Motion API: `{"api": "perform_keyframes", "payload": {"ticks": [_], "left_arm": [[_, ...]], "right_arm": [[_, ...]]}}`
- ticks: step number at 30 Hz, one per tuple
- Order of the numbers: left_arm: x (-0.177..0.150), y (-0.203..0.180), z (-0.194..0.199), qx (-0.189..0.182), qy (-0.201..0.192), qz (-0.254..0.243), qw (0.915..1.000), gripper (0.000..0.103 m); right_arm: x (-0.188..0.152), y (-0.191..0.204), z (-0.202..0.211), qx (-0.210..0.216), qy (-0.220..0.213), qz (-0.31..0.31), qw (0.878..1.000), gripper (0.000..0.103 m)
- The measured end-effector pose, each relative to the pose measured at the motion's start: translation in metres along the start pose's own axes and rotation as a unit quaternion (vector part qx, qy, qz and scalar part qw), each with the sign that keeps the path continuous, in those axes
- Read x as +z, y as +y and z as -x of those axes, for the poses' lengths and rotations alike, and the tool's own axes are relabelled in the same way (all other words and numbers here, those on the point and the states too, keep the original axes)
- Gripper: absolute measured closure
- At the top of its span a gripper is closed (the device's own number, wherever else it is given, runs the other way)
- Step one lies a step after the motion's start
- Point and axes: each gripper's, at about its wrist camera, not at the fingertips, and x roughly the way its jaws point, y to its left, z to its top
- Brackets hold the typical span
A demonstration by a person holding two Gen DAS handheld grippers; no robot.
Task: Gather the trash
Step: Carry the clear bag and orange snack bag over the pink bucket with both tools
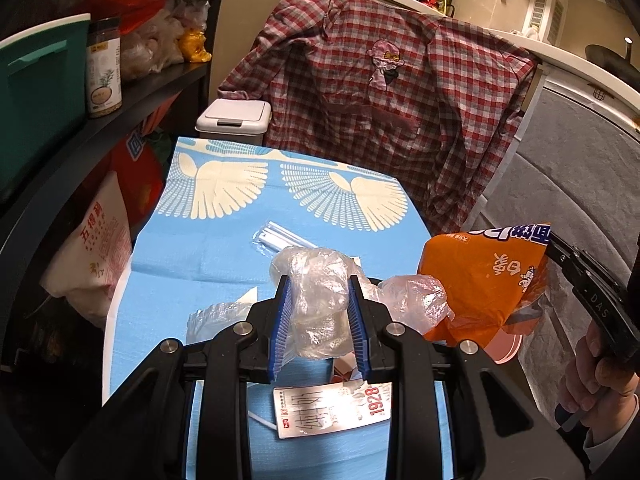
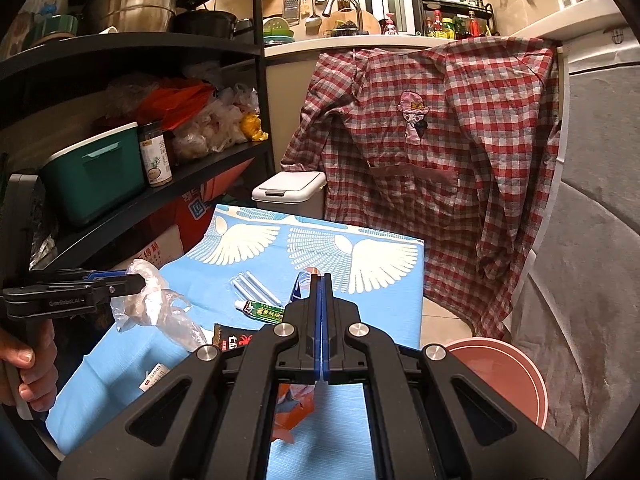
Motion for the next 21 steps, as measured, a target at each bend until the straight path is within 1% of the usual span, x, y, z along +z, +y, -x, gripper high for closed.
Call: {"api": "perform_keyframes", "payload": {"ticks": [8, 21], "left_arm": [[0.000, -0.015, 0.001, 0.002, -0.009, -0.015, 0.9999, 0.076], [0.003, -0.043, 0.000, -0.012, -0.014, -0.031, 0.9994, 0.076]], "right_arm": [[0.003, -0.012, 0.009, -0.007, -0.010, -0.011, 1.000, 0.103], [0.006, -0.046, 0.027, -0.031, -0.024, -0.041, 0.998, 0.103]]}}
